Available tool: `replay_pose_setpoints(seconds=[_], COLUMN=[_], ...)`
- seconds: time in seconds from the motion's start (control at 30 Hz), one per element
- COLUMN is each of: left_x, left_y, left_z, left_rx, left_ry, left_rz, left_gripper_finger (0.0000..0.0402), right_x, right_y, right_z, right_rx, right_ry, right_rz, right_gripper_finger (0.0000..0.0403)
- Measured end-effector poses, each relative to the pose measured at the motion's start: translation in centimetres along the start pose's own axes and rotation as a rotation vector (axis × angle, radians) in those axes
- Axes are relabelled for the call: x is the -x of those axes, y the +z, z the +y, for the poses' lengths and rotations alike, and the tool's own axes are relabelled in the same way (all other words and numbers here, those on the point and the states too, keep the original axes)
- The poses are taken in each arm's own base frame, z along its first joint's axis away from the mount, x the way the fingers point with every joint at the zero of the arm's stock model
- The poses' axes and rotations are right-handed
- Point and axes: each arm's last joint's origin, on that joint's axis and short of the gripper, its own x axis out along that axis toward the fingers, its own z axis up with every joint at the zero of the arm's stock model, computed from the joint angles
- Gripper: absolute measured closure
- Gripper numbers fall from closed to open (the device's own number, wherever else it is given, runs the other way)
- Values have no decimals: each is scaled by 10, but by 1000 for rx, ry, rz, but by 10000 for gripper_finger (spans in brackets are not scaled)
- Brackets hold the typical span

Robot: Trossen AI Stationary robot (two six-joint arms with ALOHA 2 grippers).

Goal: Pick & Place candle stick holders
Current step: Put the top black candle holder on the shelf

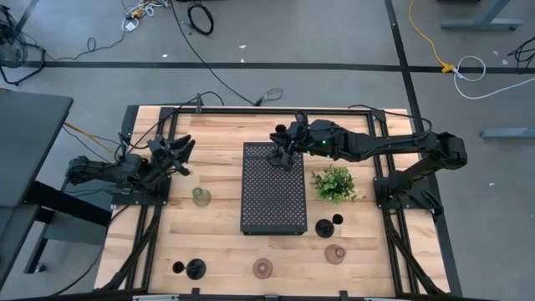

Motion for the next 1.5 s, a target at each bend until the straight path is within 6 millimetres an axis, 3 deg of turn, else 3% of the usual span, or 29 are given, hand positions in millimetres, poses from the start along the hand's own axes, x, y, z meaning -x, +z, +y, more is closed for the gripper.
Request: replay_pose_setpoints(seconds=[1.23,1.5], left_x=[0,0], left_y=[0,0], left_z=[0,0], left_rx=[0,0], left_ry=[-3,-3], left_rz=[2,2], left_gripper_finger=[264,264], right_x=[-11,-11], right_y=[-3,-3], right_z=[1,1], right_rx=[23,25], right_ry=[-14,15], right_rz=[-44,-40], right_gripper_finger=[368,315])
